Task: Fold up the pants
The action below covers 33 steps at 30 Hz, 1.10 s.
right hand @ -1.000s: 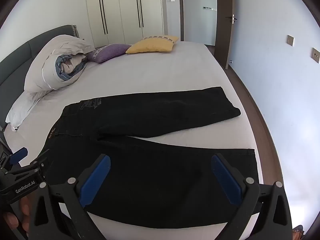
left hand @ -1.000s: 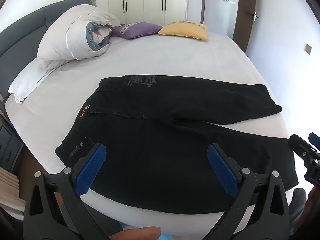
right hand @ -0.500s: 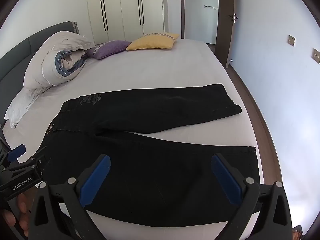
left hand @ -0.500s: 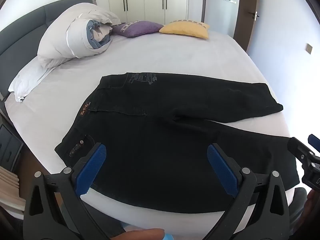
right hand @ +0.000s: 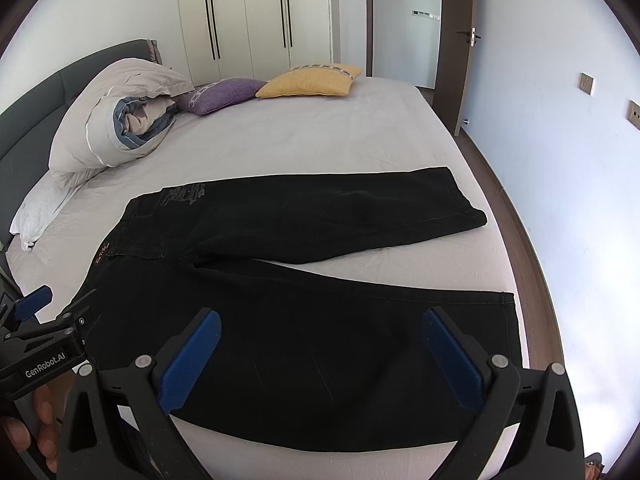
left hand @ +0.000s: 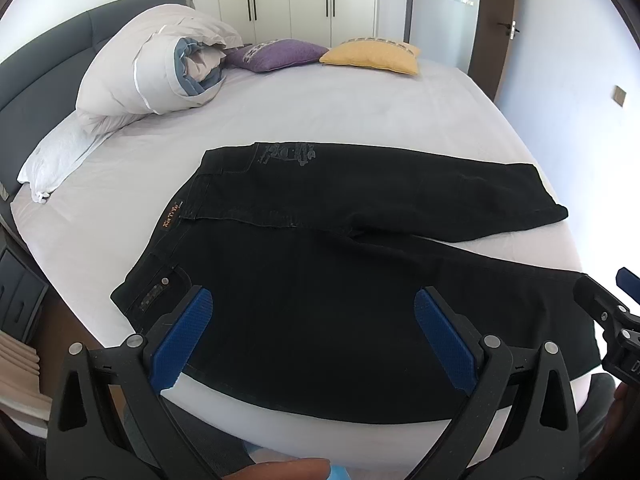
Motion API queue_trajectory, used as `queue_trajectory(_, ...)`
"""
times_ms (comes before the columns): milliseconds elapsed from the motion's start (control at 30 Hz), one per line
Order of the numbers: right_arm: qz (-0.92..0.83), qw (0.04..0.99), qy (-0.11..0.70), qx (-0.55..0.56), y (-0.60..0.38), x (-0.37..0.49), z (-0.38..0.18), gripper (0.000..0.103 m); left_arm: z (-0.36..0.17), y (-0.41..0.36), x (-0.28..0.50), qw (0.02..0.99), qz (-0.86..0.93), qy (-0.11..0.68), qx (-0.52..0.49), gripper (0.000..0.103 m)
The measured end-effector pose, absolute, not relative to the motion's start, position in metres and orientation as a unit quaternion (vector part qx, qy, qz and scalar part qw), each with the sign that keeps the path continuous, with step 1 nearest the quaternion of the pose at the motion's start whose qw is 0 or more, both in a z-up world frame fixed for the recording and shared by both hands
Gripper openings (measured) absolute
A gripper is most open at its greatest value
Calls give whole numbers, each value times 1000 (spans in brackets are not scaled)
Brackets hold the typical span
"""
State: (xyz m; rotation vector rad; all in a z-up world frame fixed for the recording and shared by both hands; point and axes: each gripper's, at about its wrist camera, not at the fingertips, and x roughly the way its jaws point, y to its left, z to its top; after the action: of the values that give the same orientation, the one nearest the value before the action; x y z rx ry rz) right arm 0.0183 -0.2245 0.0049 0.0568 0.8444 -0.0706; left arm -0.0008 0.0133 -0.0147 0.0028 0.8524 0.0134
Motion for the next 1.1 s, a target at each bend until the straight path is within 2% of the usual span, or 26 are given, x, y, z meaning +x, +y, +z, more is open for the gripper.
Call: queue_trajectory(1100, -33, 911, 411, 22, -216, 16, 1, 103, -19, 14, -5, 911, 7, 412, 4, 103)
